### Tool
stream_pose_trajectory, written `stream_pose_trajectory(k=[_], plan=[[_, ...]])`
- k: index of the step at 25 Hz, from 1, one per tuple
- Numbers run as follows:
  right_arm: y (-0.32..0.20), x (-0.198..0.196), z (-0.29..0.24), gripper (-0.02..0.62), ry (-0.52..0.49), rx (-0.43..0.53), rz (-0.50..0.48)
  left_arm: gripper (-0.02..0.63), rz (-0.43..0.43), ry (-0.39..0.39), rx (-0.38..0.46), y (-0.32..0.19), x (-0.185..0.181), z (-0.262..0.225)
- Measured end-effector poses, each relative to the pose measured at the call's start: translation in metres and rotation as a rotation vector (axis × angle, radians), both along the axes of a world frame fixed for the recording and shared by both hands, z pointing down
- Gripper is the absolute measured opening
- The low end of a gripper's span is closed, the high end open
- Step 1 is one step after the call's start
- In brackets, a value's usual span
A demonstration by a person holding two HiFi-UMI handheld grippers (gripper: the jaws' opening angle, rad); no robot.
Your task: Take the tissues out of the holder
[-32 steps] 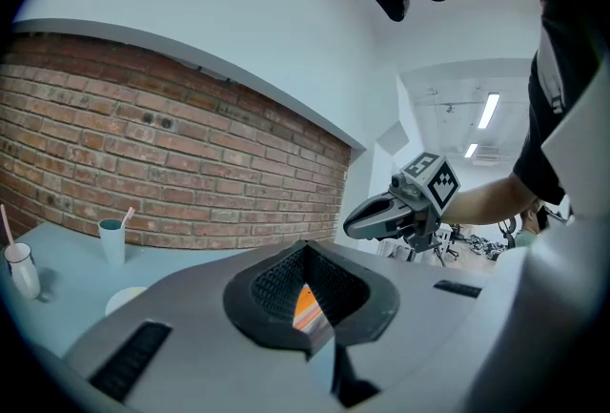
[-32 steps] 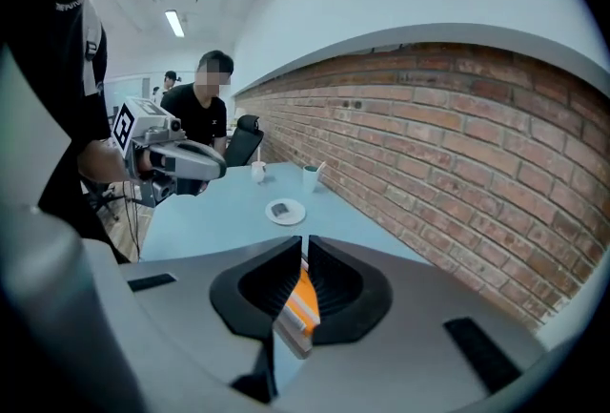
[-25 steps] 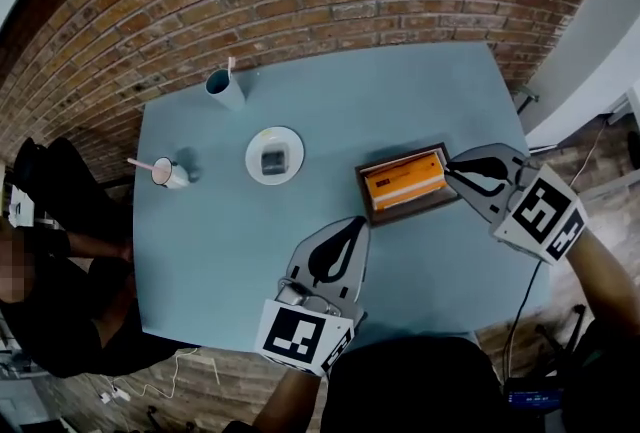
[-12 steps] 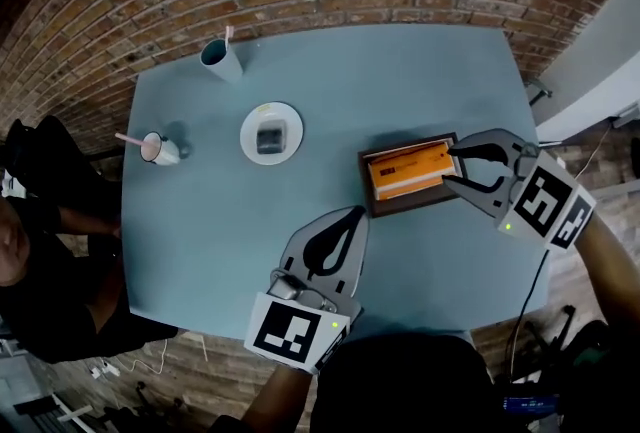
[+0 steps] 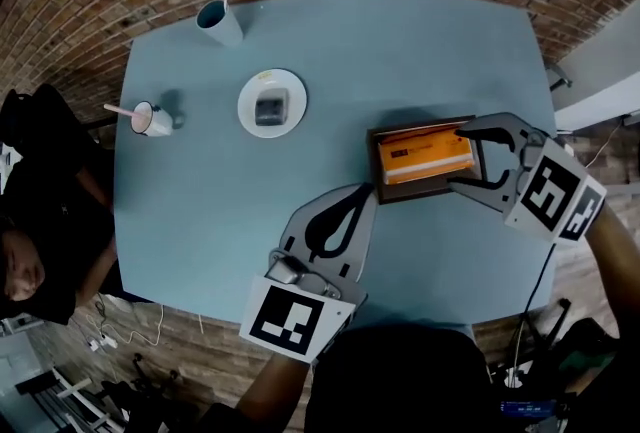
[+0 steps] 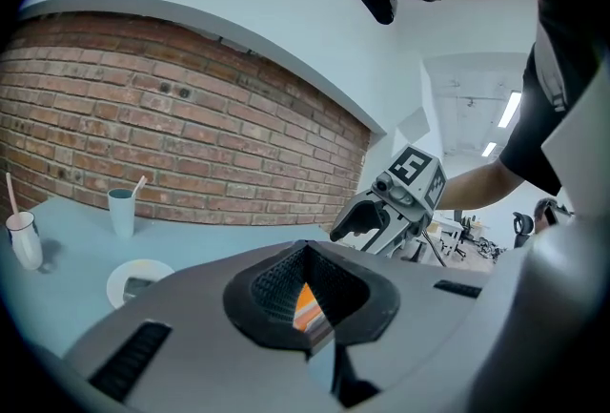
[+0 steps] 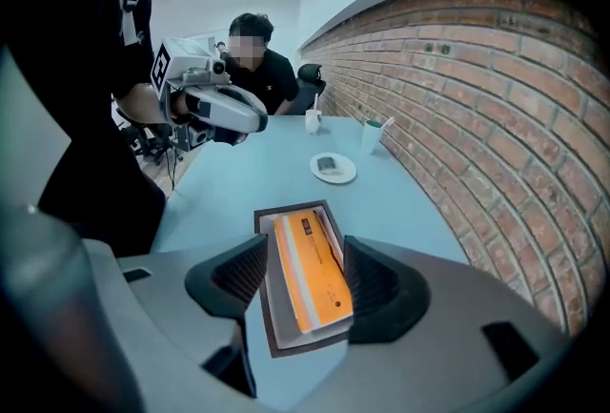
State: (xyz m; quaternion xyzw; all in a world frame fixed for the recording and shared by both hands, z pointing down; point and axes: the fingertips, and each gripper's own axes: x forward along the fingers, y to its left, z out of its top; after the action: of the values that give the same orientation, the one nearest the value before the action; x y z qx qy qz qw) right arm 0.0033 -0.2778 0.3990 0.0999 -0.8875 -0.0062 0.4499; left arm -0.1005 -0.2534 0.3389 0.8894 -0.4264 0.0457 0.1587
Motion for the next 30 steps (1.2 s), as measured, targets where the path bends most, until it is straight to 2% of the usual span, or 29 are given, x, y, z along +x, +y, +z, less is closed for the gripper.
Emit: stream_pose_trajectory(k=[3,5,11,22,30], plan=[[0.003,-0.002,0.012,0.233,0.029,-0.019,-0.038,0.002,-0.005,-0.003,-0.014,-0.002,-0.001,0.005],[0.004,-0.004,0.018,0.278,0.044,-0.033,-0.066,0.002,-0.006,-0.006,-0.024,-0.003,-0.002,0.008],[0.000,-0.009,0.046,0.279,0.096,-0.005,-0.116,0.002,-0.011,-0.007,-0.036,-0.004,0.000,0.018],[-0.011,-0.010,0.096,0.279,0.325,0.051,-0.253,0.002,-0.015,-0.003,-0.055,-0.010,0.002,0.028],[-0.002,-0.009,0.116,0.278,0.401,-0.019,-0.295,0.002,-0.018,0.005,-0.066,-0.012,-0.002,0.031]])
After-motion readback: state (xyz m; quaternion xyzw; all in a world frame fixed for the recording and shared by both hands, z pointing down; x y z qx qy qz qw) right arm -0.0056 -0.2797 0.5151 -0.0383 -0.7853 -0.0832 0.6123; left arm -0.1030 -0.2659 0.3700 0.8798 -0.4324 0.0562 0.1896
